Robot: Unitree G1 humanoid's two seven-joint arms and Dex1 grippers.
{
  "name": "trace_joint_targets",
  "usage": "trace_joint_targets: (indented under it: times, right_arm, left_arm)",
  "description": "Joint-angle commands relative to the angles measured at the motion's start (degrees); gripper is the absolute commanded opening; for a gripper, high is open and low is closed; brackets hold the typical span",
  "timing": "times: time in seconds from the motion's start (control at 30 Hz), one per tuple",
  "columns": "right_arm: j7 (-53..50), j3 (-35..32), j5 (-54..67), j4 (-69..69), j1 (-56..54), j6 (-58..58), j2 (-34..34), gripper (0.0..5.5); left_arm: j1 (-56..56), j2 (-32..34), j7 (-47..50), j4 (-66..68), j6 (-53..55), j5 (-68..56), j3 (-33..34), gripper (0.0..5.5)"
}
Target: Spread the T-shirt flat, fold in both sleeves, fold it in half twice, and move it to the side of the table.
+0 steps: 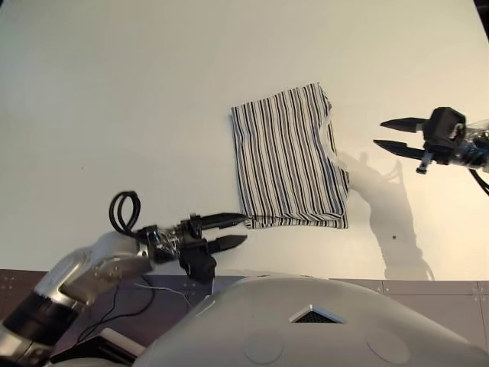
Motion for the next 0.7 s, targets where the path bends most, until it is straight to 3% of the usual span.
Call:
trace_joint_targets:
  times: [0.03, 0.3, 0.6, 0.7]
  right_arm:
    - [0.2, 0.9, -0.1, 0.5, -2.5, 0.4, 0.3, 1.53]
    - [-0.1, 3.4, -0.4, 1.2, -6.3, 0.7, 2.2, 1.53]
    - [-0.1, 4.7, -1.4, 1.0, -5.6, -0.5, 2.9, 1.53]
    - [1.5, 4.2, -3.8, 0.8, -0.4, -6.3, 0.0, 1.53]
  left_arm:
    - [2.7, -3.5, -0.3, -0.8, 4.1, 7.9, 1.2, 2.47]
    - [-2.2, -11.4, 1.3, 6.5, 6.6, 17.7, -0.7, 2.47]
    - [-11.0, -13.8, -1.3, 11.9, 3.8, 18.1, -4.8, 2.47]
    - [-12.2, -12.9, -2.7, 12.1, 2.0, 16.5, -5.7, 1.95]
